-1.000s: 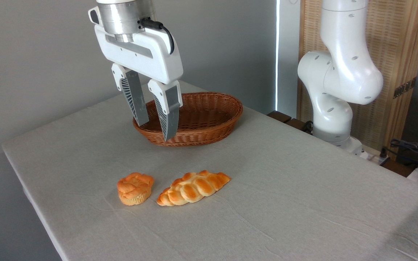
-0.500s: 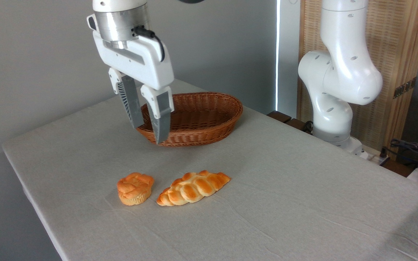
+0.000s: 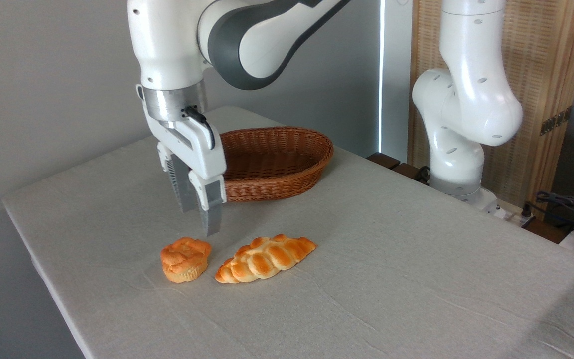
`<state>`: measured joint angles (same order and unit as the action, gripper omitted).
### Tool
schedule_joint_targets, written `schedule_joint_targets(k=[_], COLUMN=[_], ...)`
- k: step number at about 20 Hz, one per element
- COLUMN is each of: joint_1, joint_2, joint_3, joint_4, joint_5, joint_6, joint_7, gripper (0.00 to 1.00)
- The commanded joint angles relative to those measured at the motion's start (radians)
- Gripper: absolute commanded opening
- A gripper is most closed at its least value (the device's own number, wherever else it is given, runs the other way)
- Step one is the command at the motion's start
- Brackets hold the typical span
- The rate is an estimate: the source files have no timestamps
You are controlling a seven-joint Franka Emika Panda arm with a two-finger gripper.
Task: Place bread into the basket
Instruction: 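Move the open gripper down toward the small round bread roll, then lower the gripper onto the round roll and close on it, then lift the round roll and carry it over the wicker basket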
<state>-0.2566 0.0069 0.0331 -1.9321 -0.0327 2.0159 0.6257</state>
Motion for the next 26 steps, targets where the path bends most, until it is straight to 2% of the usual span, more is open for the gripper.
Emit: schedule_joint_targets(k=[1, 3, 4, 6, 9, 12, 18, 19, 20, 21, 22, 26], joint_1=[-0.007, -0.006, -0.006, -0.009, -0.029, -0.041, -0.049, -0.049, -0.049, -0.049, -0.049, -0.049], joint_2=[-0.070, -0.105, -0.108, -0.099, -0.050, -0.004, 0.068, 0.070, 0.070, 0.070, 0.070, 0.070], joint_3=[0.011, 0.011, 0.011, 0.010, 0.008, 0.008, 0.002, 0.001, 0.001, 0.001, 0.001, 0.001], joint_4=[-0.077, -0.143, -0.149, -0.150, -0.153, -0.153, -0.153, -0.153, -0.153, -0.153, -0.153, -0.153], joint_5=[0.062, 0.094, 0.096, 0.085, 0.083, 0.086, 0.095, 0.099, 0.099, 0.099, 0.099, 0.099], joint_6=[-0.077, -0.077, -0.065, 0.028, 0.183, 0.286, 0.403, 0.403, 0.403, 0.403, 0.403, 0.402], joint_7=[0.020, 0.032, 0.043, 0.038, 0.042, 0.043, 0.043, 0.043, 0.049, 0.049, 0.049, 0.049], gripper=[1.00, 1.00, 1.00, 1.00, 1.00, 1.00, 1.00, 0.90, 0.61, 0.45, 0.39, 0.39])
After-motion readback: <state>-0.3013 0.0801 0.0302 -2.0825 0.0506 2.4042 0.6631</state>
